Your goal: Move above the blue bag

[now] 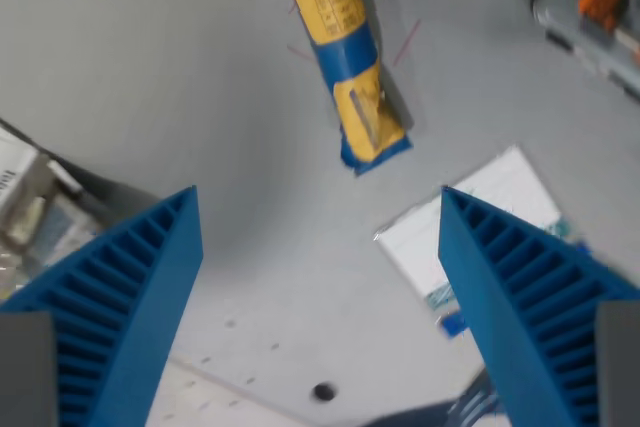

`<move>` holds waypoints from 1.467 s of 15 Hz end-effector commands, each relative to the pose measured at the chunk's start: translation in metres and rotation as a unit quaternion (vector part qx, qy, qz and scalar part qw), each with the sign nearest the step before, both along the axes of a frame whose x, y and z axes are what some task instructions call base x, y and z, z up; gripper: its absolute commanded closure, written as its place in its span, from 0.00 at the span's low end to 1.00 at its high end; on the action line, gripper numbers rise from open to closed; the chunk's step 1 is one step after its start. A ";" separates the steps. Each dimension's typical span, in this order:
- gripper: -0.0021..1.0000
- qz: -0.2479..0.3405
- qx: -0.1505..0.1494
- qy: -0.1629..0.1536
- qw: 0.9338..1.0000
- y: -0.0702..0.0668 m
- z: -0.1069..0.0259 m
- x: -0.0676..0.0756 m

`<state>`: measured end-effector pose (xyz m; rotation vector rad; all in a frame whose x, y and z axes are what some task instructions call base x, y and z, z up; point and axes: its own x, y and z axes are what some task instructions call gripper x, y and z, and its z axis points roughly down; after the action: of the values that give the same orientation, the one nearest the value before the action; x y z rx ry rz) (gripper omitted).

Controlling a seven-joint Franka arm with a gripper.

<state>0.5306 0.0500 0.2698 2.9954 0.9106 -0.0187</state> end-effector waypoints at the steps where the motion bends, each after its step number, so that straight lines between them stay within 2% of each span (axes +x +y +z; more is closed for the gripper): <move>1: 0.00 0.149 0.002 -0.046 0.988 -0.004 -0.013 0.001; 6: 0.00 0.196 0.000 -0.049 0.979 -0.005 -0.037 0.007; 13: 0.00 0.220 -0.001 -0.054 0.974 -0.006 -0.072 0.013; 18: 0.00 0.215 -0.003 -0.054 0.975 -0.007 -0.094 0.016; 22: 0.00 0.204 -0.004 -0.054 0.977 -0.008 -0.103 0.016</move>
<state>0.5522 0.0458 0.1683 2.7939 1.4117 -0.0101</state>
